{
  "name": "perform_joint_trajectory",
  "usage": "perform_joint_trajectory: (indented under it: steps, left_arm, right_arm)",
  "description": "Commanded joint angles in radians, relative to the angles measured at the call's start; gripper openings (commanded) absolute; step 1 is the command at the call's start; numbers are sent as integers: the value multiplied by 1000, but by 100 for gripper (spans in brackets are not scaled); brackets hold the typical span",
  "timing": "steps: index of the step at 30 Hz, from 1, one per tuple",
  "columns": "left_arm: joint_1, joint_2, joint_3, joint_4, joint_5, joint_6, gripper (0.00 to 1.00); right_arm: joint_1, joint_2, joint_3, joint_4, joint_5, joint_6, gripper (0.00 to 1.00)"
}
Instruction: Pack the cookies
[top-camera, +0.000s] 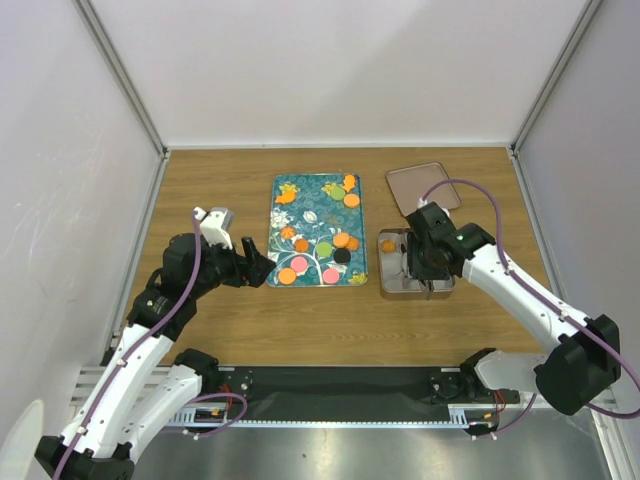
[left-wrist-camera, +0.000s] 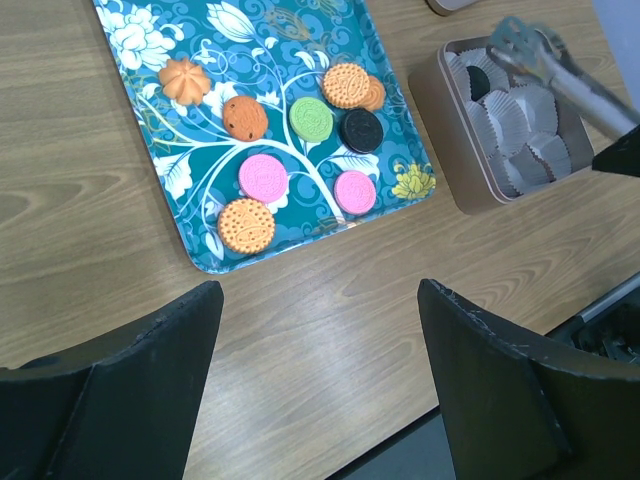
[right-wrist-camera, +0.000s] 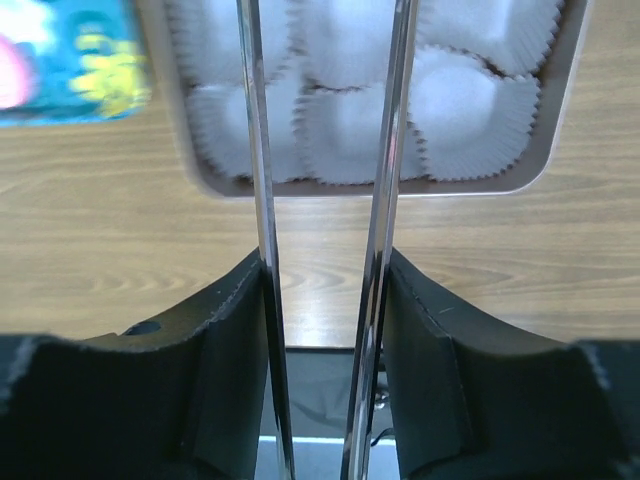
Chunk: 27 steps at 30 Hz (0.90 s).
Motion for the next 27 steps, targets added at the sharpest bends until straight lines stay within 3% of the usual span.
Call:
perform_joint_trajectory:
  steps: [1, 4, 15, 27]
  left_arm:
    - [-9, -7, -1, 28, 10, 15, 85]
    - [-9, -7, -1, 25, 7, 14, 85]
    - [-9, -6, -2, 25, 1, 12, 85]
    - [-11, -4, -2, 25, -4, 11, 86]
  right_arm:
    - [56, -45, 138, -44, 30, 13, 47]
    - [120, -6, 265, -62, 35, 7, 47]
    - [326, 352, 459, -36, -5, -73, 48]
    - [377, 454, 425, 14, -25, -78, 48]
